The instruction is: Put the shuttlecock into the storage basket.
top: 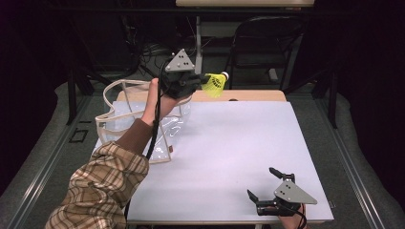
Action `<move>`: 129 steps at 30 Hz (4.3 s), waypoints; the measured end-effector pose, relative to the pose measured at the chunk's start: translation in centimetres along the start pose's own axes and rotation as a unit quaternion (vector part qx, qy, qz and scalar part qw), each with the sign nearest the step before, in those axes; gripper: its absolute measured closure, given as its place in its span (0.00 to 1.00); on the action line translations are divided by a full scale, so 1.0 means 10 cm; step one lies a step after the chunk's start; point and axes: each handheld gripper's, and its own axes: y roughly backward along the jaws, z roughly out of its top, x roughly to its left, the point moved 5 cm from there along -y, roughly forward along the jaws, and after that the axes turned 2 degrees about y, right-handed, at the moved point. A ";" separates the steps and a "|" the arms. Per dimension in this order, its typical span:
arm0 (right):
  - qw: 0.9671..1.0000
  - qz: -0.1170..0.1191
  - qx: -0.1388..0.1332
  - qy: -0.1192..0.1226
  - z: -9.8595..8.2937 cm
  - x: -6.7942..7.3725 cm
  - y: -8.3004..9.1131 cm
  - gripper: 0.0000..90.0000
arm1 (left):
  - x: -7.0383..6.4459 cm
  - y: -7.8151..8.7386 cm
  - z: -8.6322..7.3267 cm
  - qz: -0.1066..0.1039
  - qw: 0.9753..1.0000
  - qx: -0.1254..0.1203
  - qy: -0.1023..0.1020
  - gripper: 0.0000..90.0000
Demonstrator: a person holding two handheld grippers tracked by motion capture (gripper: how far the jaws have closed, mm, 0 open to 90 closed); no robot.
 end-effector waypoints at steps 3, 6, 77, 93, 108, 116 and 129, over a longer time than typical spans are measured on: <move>1.000 0.000 0.000 0.000 0.00 0.00 0.00 0.00 | 0.03 0.02 -0.01 0.003 1.000 0.000 0.000 1.00; 1.000 -0.001 0.001 0.000 0.00 0.00 0.00 0.00 | 0.07 0.04 -0.02 0.007 1.000 0.001 0.003 1.00; 1.000 -0.002 0.009 0.001 -0.01 0.00 -0.01 0.00 | 0.71 0.83 -0.27 0.100 0.994 -0.013 0.043 1.00; 1.000 -0.002 0.009 0.002 -0.02 0.00 -0.02 0.00 | 0.83 0.99 -0.41 0.118 0.991 -0.011 0.058 1.00; 1.000 -0.002 0.012 0.002 -0.02 0.00 -0.02 0.00 | 0.93 1.13 -0.54 0.135 0.988 -0.006 0.070 1.00; 1.000 -0.003 0.013 0.002 -0.02 0.00 -0.03 0.00 | 0.96 1.18 -0.62 0.140 0.988 0.009 0.070 1.00; 1.000 -0.002 0.013 0.002 -0.02 0.00 -0.03 0.00 | 1.00 1.27 -0.68 0.150 0.986 0.020 0.069 1.00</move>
